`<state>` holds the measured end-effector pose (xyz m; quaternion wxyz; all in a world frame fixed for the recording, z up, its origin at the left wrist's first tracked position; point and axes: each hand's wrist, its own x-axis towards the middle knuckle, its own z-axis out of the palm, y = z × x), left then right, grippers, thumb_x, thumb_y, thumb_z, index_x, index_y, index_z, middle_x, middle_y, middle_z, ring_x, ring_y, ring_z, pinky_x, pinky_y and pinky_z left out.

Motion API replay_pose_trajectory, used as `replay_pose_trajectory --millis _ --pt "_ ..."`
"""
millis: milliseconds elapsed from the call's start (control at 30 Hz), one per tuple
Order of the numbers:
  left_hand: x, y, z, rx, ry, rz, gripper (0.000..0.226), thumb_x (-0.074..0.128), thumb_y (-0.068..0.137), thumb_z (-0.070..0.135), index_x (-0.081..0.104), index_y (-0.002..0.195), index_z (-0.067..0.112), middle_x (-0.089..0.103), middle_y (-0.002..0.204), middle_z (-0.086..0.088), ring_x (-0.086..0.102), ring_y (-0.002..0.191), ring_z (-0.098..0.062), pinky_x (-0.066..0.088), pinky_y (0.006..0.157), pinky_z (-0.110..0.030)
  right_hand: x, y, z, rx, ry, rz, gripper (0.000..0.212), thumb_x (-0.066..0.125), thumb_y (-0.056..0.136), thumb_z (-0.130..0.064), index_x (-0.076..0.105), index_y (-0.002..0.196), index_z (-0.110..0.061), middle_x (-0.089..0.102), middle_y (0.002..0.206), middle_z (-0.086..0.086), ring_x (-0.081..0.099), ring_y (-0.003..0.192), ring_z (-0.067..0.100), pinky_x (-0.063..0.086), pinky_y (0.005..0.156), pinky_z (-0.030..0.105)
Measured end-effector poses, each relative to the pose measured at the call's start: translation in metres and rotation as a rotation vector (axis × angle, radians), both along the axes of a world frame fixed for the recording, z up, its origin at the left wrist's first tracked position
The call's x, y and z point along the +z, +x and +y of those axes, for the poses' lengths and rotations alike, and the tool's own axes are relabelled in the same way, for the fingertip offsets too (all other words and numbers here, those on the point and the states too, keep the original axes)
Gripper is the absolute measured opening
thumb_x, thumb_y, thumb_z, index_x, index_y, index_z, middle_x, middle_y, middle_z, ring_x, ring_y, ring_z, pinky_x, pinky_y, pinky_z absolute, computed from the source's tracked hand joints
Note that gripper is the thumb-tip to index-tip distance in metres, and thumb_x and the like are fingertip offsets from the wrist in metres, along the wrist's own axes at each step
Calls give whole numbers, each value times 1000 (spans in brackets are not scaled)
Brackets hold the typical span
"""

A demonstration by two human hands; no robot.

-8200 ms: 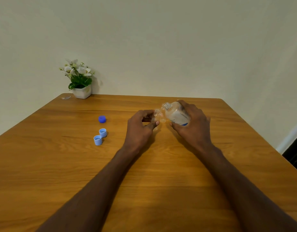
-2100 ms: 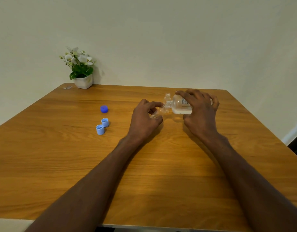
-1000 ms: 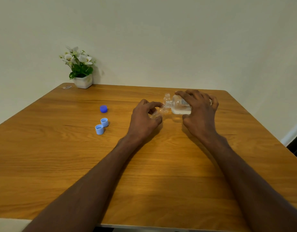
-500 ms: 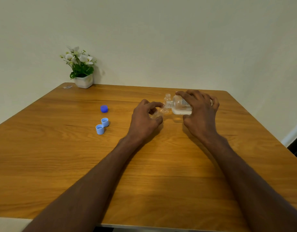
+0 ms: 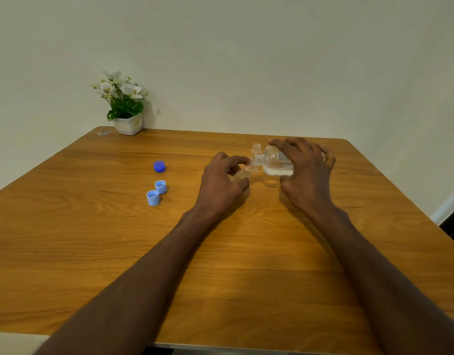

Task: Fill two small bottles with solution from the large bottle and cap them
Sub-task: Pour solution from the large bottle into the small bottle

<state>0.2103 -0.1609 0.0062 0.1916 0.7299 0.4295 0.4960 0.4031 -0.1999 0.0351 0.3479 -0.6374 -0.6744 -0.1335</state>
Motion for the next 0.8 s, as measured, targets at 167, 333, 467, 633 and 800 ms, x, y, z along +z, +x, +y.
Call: replay_pose_trajectory --millis 167,333,467,633,800 --pt "0 0 0 3 1 5 49 83 80 19 71 127 26 58 105 6 61 92 -4 53 76 -20 0 0 0 0 -2 -4 91 83 65 -6 54 146 -38 53 146 -4 42 139 22 18 114 46" --pt "0 0 1 8 3 3 48 83 80 19 72 126 25 58 104 6 61 92 -3 54 76 -21 -1 1 1 2 0 -12 90 83 65 -7 54 145 -38 54 145 -4 44 137 22 19 113 46" --pt "0 0 1 7 4 8 48 83 81 20 71 127 25 58 105 7 61 93 -4 53 75 -19 -1 1 1 0 5 -12 91 83 65 -6 54 145 -39 54 144 -4 44 137 22 18 114 45" --pt "0 0 1 3 0 7 48 83 81 20 71 128 25 58 106 7 61 93 -4 54 76 -20 0 0 1 -8 6 -14 90 82 65 -6 54 145 -39 55 144 -5 44 137 22 19 114 45" --pt "0 0 0 5 2 9 48 82 81 20 71 128 25 58 106 7 61 93 -4 55 77 -20 0 0 1 -10 -3 -18 90 81 67 -6 54 145 -40 54 144 -6 43 137 21 17 115 44"
